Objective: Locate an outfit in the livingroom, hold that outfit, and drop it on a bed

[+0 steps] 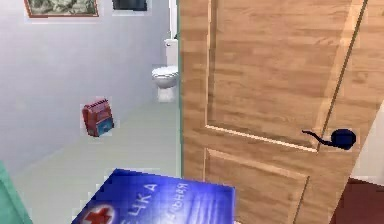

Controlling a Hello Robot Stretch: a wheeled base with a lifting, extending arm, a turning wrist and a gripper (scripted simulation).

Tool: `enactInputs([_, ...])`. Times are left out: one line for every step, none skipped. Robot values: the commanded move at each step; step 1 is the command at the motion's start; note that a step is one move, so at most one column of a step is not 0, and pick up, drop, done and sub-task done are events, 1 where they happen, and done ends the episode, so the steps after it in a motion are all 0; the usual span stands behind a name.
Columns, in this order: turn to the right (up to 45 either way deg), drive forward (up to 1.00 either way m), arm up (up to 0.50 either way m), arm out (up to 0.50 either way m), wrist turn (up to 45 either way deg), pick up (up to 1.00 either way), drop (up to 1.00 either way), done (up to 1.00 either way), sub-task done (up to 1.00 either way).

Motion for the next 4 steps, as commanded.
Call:
enactInputs([0.0,0.7,0.0,0.0,0.0,0.0,0.0,0.0,0.0])
enactInputs([-45.0,0.0,0.0,0.0,0.0,0.0,0.0,0.0,0.0])
enactInputs([-15.0,0.0,0.0,0.0,0.0,0.0,0.0,0.0,0.0])
enactInputs([0.0,0.3,0.0,0.0,0.0,0.0,0.0,0.0,0.0])
